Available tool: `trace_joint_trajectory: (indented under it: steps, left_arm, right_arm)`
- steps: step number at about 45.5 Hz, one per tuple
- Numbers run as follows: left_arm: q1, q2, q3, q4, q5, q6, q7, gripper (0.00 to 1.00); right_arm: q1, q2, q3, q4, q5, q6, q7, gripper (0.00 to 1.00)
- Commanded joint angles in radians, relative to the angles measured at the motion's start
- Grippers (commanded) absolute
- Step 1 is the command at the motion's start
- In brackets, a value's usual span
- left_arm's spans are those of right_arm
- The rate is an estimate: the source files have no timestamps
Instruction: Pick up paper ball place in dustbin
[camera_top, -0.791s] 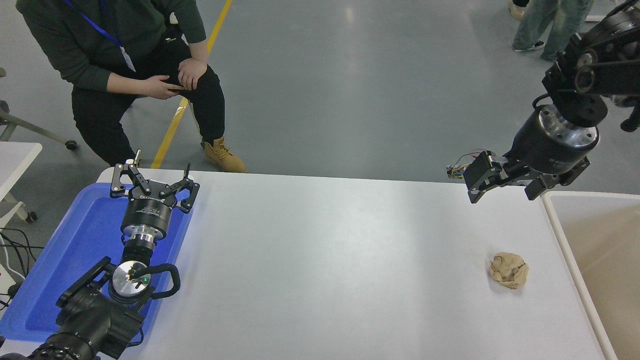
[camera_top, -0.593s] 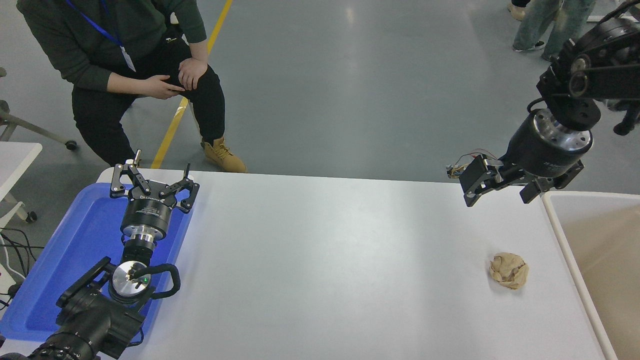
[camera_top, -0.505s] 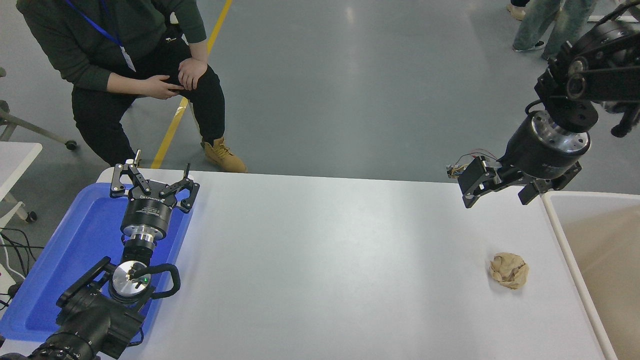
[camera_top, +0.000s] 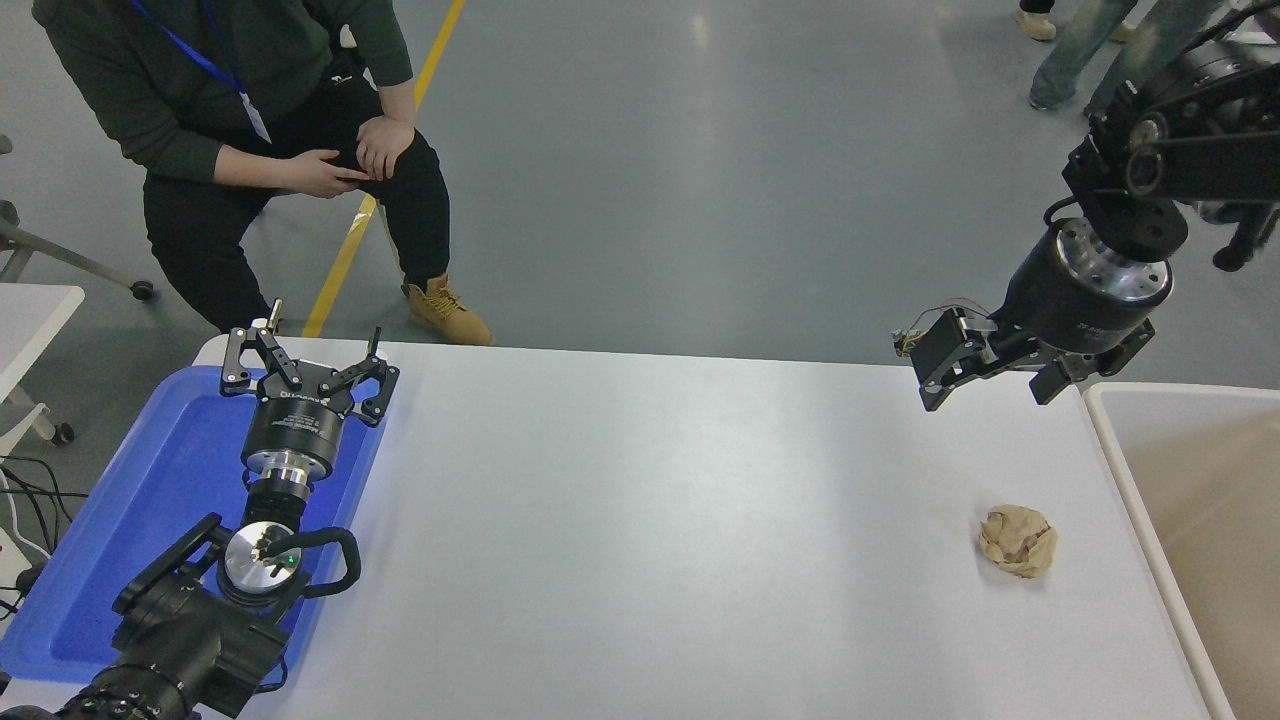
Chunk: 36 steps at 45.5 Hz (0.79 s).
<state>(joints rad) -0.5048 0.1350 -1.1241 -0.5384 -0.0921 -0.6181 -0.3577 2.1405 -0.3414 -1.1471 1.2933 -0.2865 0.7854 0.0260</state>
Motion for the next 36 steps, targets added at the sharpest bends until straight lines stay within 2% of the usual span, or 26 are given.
trace_joint_trajectory:
  steps: [1, 36]
  left_arm:
    - [0.000, 0.000, 0.000, 0.000, 0.000, 0.000, 0.000, 1.00]
    - [0.000, 0.000, 0.000, 0.000, 0.000, 0.000, 0.000, 1.00]
  right_arm:
    - [-0.004, 0.022, 0.013, -0.025, 0.001, 0.000, 0.000, 1.00]
    - [-0.031, 0.045, 0.015, -0.100, 0.012, 0.000, 0.000, 1.00]
